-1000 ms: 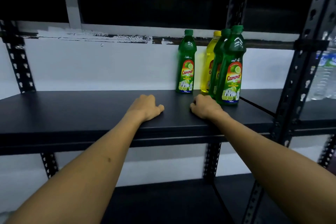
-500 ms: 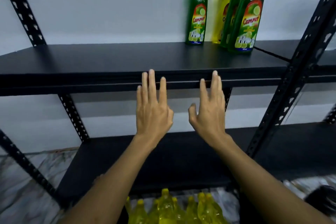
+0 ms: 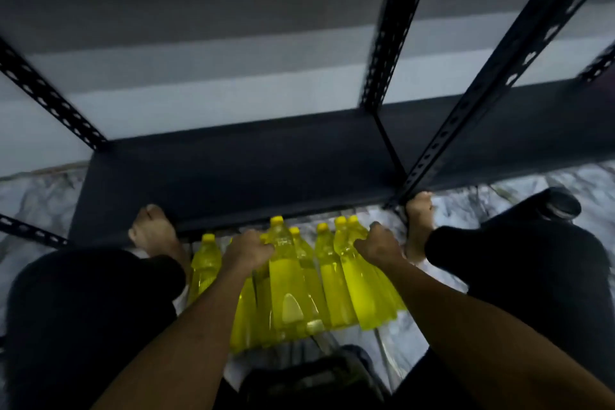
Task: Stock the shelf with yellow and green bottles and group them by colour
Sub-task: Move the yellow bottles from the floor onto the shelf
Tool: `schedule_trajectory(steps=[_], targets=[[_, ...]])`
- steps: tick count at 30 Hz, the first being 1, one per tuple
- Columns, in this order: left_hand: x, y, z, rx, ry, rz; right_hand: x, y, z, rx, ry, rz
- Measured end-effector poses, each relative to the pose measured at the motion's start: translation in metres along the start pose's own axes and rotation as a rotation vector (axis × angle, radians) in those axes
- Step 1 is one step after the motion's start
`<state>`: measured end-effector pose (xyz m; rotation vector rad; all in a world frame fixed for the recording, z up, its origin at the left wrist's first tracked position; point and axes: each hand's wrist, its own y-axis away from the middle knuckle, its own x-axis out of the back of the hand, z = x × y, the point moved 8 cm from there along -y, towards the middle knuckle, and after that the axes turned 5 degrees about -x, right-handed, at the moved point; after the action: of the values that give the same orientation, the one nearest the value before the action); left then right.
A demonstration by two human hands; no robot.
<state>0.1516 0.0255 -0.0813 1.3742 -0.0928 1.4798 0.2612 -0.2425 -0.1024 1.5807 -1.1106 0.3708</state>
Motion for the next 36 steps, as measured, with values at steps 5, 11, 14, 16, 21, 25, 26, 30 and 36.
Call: schedule_trajectory(steps=[5, 11, 14, 16, 21, 25, 26, 30, 36], targets=[[-0.064, -0.005, -0.019, 0.150, 0.130, -0.087, -0.051, -0.007, 0.055, -0.264, -0.083, -0.069], [-0.096, -0.013, -0.013, 0.258, 0.214, 0.055, -0.076, -0.024, 0.057, -0.309, -0.064, -0.058], [-0.107, -0.016, -0.006, 0.289, 0.210, 0.092, -0.089, -0.030, 0.056, -0.351, -0.019, -0.068], [-0.118, -0.019, -0.008, 0.350, 0.254, 0.067, -0.095, -0.032, 0.053, -0.373, 0.038, -0.042], [-0.134, -0.023, -0.011, 0.443, 0.219, 0.037, -0.095, -0.035, 0.051, -0.414, 0.118, 0.016], [-0.136, -0.025, -0.011, 0.479, 0.214, 0.066, -0.092, -0.035, 0.049, -0.412, 0.121, 0.026], [-0.136, -0.025, -0.012, 0.486, 0.236, 0.076, -0.092, -0.035, 0.049, -0.406, 0.113, 0.018], [-0.137, -0.023, -0.016, 0.488, 0.309, 0.112, -0.090, -0.031, 0.049, -0.386, 0.088, 0.003], [-0.138, -0.023, -0.024, 0.458, 0.466, 0.115, -0.085, -0.020, 0.051, -0.328, -0.014, -0.012]])
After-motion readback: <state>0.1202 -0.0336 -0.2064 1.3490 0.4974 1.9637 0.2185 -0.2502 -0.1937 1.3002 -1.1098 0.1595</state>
